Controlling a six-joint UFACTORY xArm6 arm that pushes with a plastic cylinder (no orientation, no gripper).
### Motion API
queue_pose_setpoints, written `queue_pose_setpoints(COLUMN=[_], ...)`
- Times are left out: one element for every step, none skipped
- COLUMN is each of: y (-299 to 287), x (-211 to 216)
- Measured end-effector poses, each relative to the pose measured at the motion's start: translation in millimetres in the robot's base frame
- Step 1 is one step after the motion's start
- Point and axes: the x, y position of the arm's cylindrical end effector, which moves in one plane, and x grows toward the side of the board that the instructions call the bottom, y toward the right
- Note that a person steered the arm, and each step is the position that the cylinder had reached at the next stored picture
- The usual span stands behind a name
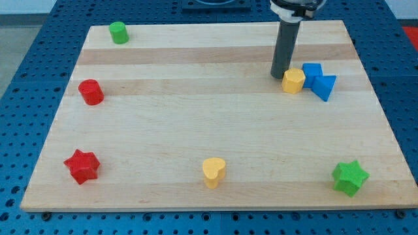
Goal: Add yellow heart in group of blocks
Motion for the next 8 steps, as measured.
queue_pose_setpoints(y=[-53.6, -119.4, -183.7, -249.1, -254.5, -214.3, -159.6, -118.6], x=[11.0, 51.2, 104.6, 177.5, 226.9, 254.2, 250.3, 219.9])
